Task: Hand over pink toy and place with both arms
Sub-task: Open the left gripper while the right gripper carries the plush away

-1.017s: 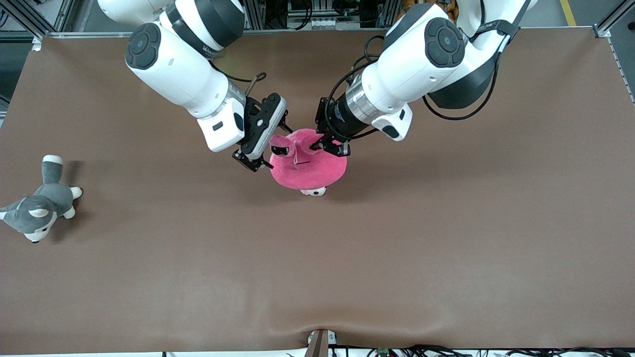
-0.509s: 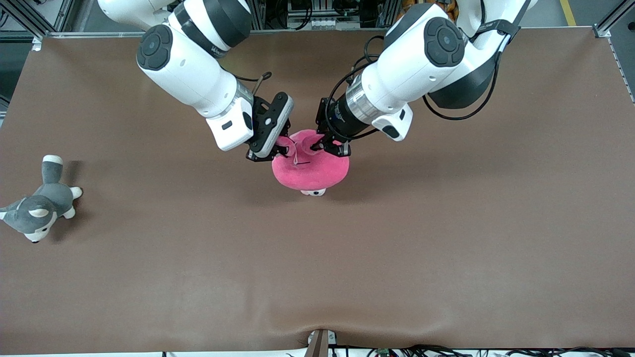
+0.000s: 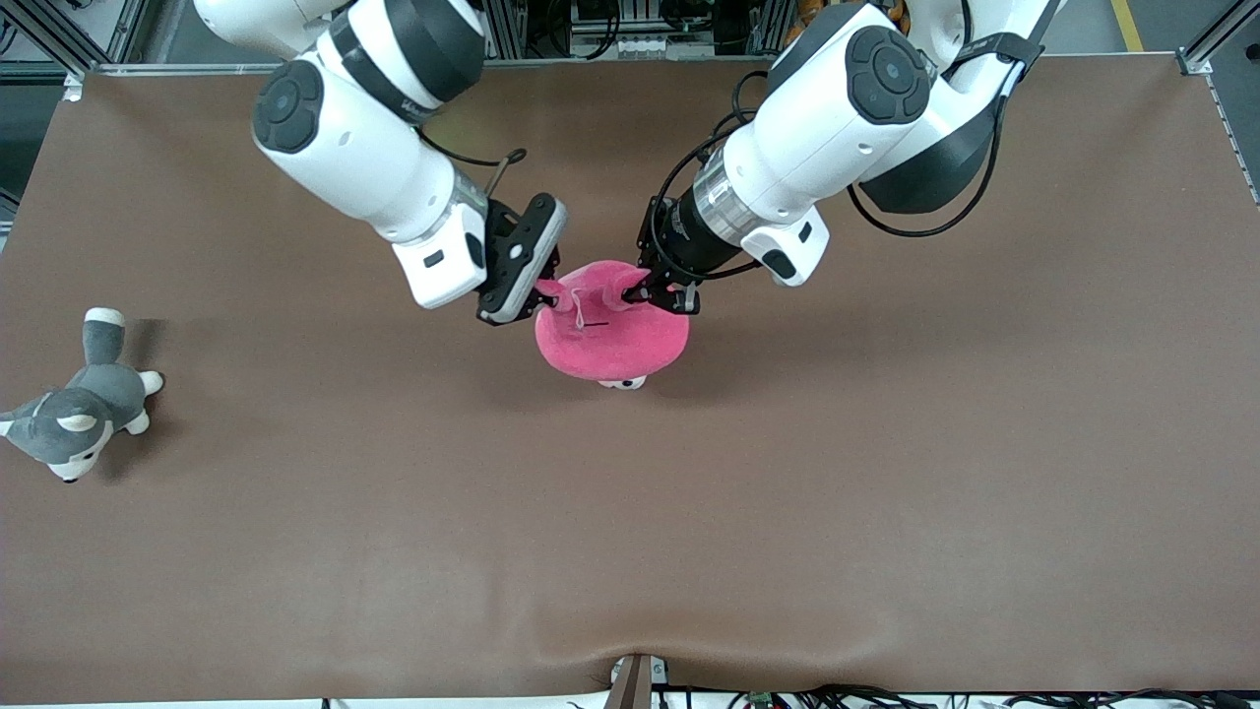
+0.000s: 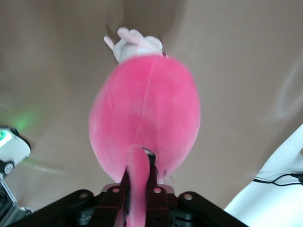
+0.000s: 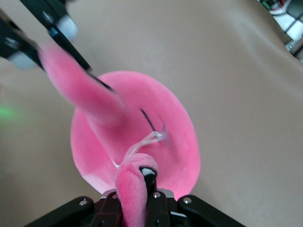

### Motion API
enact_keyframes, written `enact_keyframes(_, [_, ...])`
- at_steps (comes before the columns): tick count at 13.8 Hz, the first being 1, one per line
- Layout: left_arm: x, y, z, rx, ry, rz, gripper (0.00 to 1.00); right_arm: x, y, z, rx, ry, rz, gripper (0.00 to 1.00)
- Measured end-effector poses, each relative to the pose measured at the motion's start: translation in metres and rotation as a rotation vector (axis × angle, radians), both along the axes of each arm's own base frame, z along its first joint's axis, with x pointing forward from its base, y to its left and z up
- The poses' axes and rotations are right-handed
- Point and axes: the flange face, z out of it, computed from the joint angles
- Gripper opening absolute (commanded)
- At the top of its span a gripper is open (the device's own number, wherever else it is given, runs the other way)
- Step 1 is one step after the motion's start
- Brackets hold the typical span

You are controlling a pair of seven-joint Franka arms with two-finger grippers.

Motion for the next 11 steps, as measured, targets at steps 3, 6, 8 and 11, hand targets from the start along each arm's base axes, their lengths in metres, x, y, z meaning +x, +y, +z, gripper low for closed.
enact_keyframes(3, [0.001,0.023,0.009,0.064,-0.046,-0.155,1.0,0.024,-0.055,-0.007,-0.026,0.039,-0.026,0.0])
enact_keyframes(6, [0.021,0.075,0.012,0.098,-0.096,-0.349,1.0,0.044,-0.114,-0.013,-0.039,0.063,-0.03,0.0])
enact_keyframes(8, [0.043,0.125,0.006,0.11,-0.105,-0.46,1.0,0.056,-0.159,-0.019,-0.045,0.075,-0.015,0.0])
enact_keyframes(11, [0.068,0.192,0.007,0.126,-0.151,-0.548,1.0,0.067,-0.24,-0.046,-0.046,0.09,0.014,0.0])
